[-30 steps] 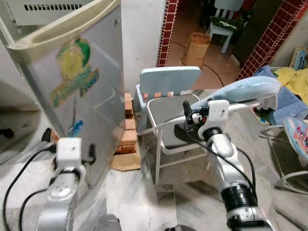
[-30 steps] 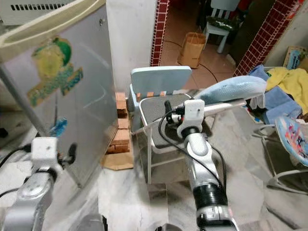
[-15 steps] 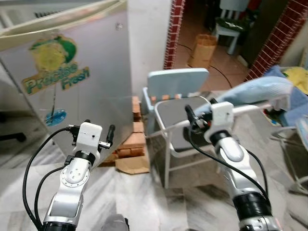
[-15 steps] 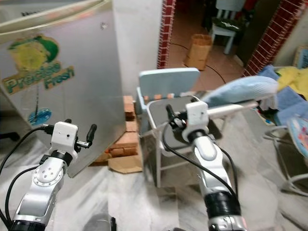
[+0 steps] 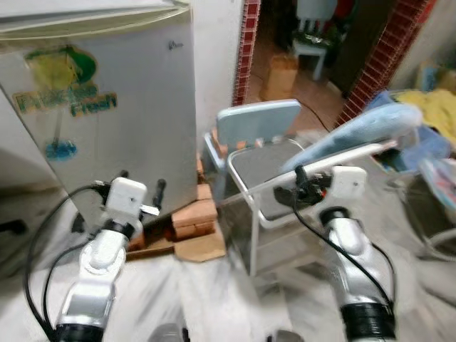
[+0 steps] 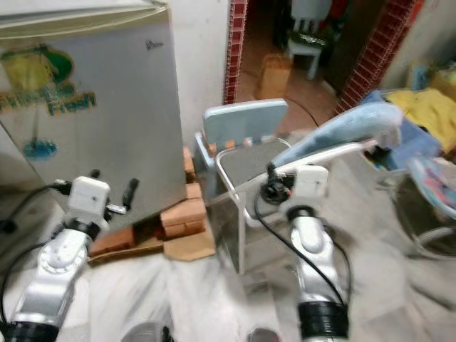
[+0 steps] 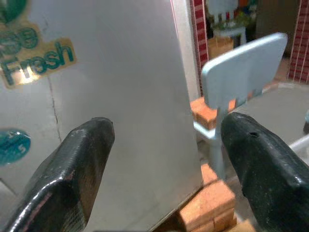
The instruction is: Restocking fridge
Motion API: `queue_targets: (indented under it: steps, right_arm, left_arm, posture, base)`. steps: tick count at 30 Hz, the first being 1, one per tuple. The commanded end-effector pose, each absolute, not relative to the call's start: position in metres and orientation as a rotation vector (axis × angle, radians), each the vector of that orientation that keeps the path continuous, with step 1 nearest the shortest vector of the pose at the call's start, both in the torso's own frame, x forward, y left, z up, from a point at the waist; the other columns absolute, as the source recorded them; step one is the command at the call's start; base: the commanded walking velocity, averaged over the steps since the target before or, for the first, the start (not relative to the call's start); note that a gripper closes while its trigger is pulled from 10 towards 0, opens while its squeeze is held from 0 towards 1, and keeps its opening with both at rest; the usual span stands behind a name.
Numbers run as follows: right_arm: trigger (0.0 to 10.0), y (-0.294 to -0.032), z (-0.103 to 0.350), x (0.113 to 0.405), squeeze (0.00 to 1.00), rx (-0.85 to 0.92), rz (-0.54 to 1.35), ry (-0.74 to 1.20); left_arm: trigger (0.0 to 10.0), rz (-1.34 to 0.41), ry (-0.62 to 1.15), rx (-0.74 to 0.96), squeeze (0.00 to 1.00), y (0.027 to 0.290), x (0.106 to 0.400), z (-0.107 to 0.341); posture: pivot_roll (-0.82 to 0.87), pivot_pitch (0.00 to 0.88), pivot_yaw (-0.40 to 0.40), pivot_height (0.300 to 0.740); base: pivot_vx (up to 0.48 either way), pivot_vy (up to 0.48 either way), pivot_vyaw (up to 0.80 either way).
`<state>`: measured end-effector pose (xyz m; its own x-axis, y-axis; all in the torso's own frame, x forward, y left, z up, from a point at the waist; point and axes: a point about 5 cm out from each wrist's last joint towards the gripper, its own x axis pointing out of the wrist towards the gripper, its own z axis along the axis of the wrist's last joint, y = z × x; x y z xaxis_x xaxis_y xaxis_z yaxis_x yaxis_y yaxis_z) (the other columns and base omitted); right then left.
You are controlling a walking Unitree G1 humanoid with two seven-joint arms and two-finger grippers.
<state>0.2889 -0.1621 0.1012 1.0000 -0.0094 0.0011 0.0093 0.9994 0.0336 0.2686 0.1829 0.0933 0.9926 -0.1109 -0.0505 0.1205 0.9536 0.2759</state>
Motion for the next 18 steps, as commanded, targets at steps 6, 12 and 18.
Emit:
queue_targets:
  steps: [6, 12, 18]
  right_arm:
    - [10.0, -0.181, 0.094, 0.277, 0.00, 0.026, -0.095, 0.022]
    - [10.0, -0.186, 0.093, 0.273, 0.00, -0.007, -0.131, 0.025]
    - [10.0, -0.175, 0.097, 0.278, 0.00, 0.019, -0.093, 0.015]
  left_arm:
    - [10.0, -0.164, 0.016, 0.221, 0.00, 0.170, 0.273, 0.092]
    - [10.0, -0.177, 0.021, 0.150, 0.00, 0.168, 0.270, 0.092]
    - [10.0, -0.178, 0.016, 0.134, 0.00, 0.168, 0.270, 0.095]
  posture:
    - [0.02, 0.000, -0.064, 0.740]
    - [0.02, 0.000, -0.067, 0.740]
    - [0.04, 0.020, -0.070, 0.740]
  base:
    - [0.000, 0.480, 0.00]
    - [0.000, 0.480, 0.00]
    - [0.000, 0.480, 0.00]
